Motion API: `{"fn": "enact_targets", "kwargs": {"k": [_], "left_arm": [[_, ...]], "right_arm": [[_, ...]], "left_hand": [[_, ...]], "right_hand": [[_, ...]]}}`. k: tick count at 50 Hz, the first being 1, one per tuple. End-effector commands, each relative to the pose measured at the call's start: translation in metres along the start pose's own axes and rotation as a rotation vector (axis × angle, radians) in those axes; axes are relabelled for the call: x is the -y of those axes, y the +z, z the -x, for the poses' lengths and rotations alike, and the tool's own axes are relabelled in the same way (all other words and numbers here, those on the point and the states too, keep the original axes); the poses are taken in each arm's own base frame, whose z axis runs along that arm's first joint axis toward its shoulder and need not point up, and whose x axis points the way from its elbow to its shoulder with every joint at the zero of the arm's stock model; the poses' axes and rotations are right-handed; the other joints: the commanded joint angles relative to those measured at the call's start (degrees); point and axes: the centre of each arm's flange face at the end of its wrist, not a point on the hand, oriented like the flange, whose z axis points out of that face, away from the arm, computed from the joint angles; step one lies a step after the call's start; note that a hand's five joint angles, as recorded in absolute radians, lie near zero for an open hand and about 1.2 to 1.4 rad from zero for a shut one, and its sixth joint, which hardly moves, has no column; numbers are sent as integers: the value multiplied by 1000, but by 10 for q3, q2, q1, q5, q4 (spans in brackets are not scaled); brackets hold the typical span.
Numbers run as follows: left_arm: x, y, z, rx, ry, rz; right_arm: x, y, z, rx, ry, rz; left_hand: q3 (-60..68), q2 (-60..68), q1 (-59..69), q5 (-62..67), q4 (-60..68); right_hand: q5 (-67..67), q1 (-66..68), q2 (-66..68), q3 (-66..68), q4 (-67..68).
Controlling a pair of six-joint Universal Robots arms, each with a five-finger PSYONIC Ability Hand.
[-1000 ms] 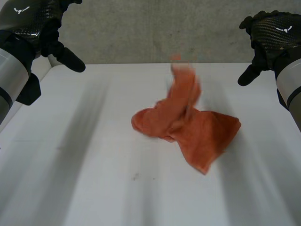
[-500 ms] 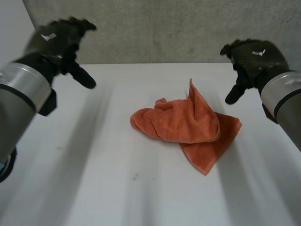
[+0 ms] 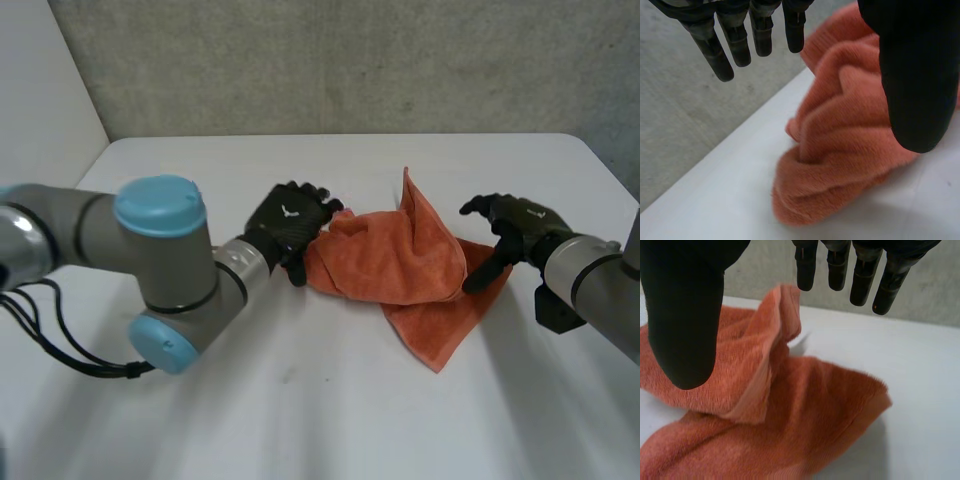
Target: Fold the laundry
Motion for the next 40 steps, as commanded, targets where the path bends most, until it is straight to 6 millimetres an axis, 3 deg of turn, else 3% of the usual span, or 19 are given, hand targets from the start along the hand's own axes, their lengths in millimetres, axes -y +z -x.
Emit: {"fn": "enact_targets", "kwargs": {"k": [1, 5, 8, 9, 10, 12, 13, 18, 24, 25, 28, 32, 36, 39, 40], "left_arm": [[-29, 21, -19, -81, 15, -13], [-37, 30, -20, -85, 14, -13], [-42, 36, -21, -86, 16, -15], [-42, 37, -21, -87, 17, -17], [-43, 39, -21, -85, 17, -19], [-42, 39, -20, -81, 18, -21], [-39, 40, -19, -72, 21, -31], [-20, 31, -6, 23, 52, -52], [3, -14, 9, 164, 103, 18], [3, -32, 8, 180, 103, 63], [3, -62, 6, 190, 96, 129], [-7, -111, -13, 141, 81, 245], [-14, -137, -35, 73, 79, 304], [-16, -145, -45, 34, 79, 335], [-16, -150, -50, 12, 83, 354]], "right_arm": [[-23, 16, -6, -11, 23, 63], [-22, 16, -6, -10, 19, 60], [-21, 17, -6, -11, 17, 55], [-20, 17, -6, -11, 16, 54], [-20, 17, -6, -11, 16, 54], [-17, 16, -8, -24, 16, 45], [-17, 16, -9, -27, 16, 43], [-10, 14, -13, -52, 15, 19], [-8, 14, -17, -68, -1, 18], [-9, 14, -17, -68, -6, 20], [-11, 13, -15, -61, -19, 27], [-13, 12, -13, -54, -24, 32], [-15, 12, -12, -51, -26, 37], [-16, 12, -12, -53, -34, 44], [-17, 11, -12, -53, -37, 45]], "left_hand": [[108, 106, 99, 104, 106], [166, 165, 158, 163, 165], [291, 289, 282, 287, 289], [339, 338, 331, 336, 338], [470, 468, 461, 466, 468], [544, 543, 536, 540, 543], [668, 667, 659, 664, 666], [669, 668, 661, 665, 668], [669, 668, 661, 665, 668], [669, 668, 661, 665, 668], [669, 668, 661, 665, 668], [669, 668, 661, 665, 668], [669, 668, 661, 665, 668], [383, 382, 374, 379, 381], [207, 206, 198, 203, 205]], "right_hand": [[-36, -20, -30, -24, -35], [-36, -20, -30, -24, -35], [-36, -20, -30, -24, -35], [-36, -20, -30, -24, -35], [-36, -20, -30, -24, -35], [-36, -20, -30, -24, -35], [-36, -20, -30, -24, -35], [-36, -20, -30, -24, -35], [-36, -20, -30, -24, -35], [-36, -20, -30, -24, -35], [-36, -20, -30, -24, -35], [-36, -20, -30, -24, -35], [-36, -20, -30, -24, -35], [-36, -20, -30, -24, -35], [-36, -20, -30, -24, -35]]}}
